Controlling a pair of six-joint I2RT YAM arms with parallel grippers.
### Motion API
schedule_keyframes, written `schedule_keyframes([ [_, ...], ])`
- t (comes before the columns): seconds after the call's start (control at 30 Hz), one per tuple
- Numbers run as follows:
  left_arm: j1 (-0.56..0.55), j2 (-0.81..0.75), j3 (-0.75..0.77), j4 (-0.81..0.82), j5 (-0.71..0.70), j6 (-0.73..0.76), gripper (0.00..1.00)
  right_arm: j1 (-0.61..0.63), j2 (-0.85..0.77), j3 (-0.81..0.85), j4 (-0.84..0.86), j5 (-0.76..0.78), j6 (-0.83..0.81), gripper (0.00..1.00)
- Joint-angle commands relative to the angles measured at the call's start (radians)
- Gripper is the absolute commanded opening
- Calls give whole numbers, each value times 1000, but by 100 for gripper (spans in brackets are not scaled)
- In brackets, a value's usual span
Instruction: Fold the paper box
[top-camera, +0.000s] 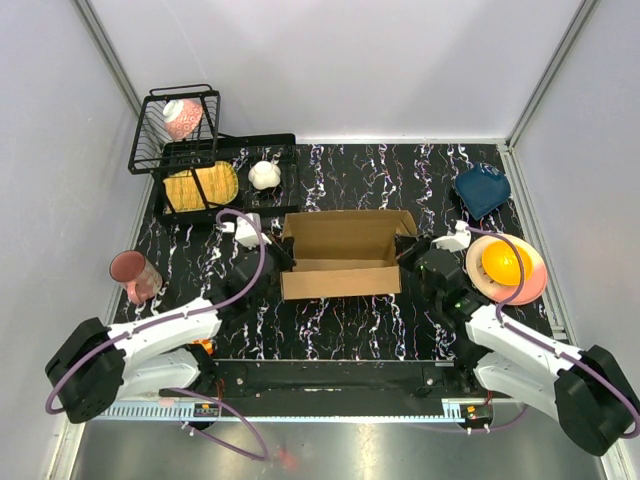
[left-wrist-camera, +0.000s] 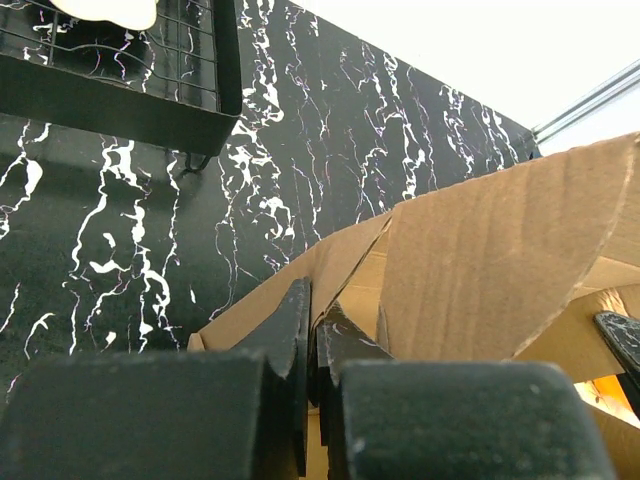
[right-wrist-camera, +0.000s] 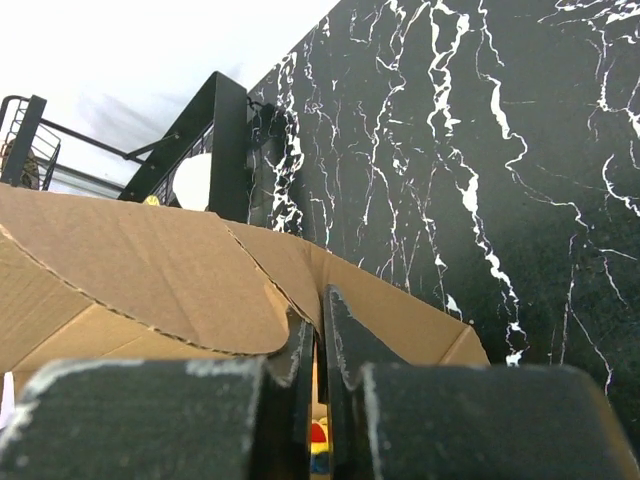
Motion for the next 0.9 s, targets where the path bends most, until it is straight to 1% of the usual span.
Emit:
schedule_keyframes([
  [0.0, -10, -57, -64, 60, 57, 3, 0, 58, 7, -34, -161, -106, 10, 1],
  [0.07, -10, -87, -94, 101, 67, 7, 0, 61, -14, -34, -178, -102, 1, 4],
  [0.13, -10, -117, -114, 140, 87, 20, 0, 67, -60, -37, -199, -115, -30, 12],
  [0.17, -9, -126, -126, 141, 92, 23, 0, 68, -79, -40, -209, -125, -39, 16],
  [0.2, -10, -134, -133, 138, 97, 27, 0, 68, -120, -40, -238, -128, -51, 24],
  [0.27, -10, -158, -151, 123, 106, 31, 0, 69, -163, -35, -281, -129, -64, 30],
  [0.3, -10, -167, -159, 115, 107, 34, 0, 71, -206, -34, -328, -129, -73, 35],
  [0.37, -12, -201, -189, 102, 109, 37, 0, 69, -248, -23, -379, -122, -79, 40],
  [0.4, -12, -222, -200, 91, 104, 34, 0, 71, -289, -20, -440, -125, -85, 43],
  [0.43, -12, -233, -211, 83, 101, 31, 0, 69, -309, -18, -463, -125, -88, 47],
  [0.57, -15, -284, -290, 60, 89, 6, 0, 71, -422, -12, -578, -132, -98, 56],
  [0.63, -18, -310, -321, 49, 80, -2, 0, 69, -504, -8, -652, -135, -104, 59],
  [0.67, -20, -316, -329, 46, 78, -5, 0, 69, -530, 2, -678, -141, -110, 62],
  [0.8, -26, -341, -343, 22, 60, -8, 0, 69, -671, 43, -832, -150, -130, 67],
  [0.87, -30, -344, -343, 10, 48, -8, 0, 71, -706, 74, -871, -162, -142, 71],
])
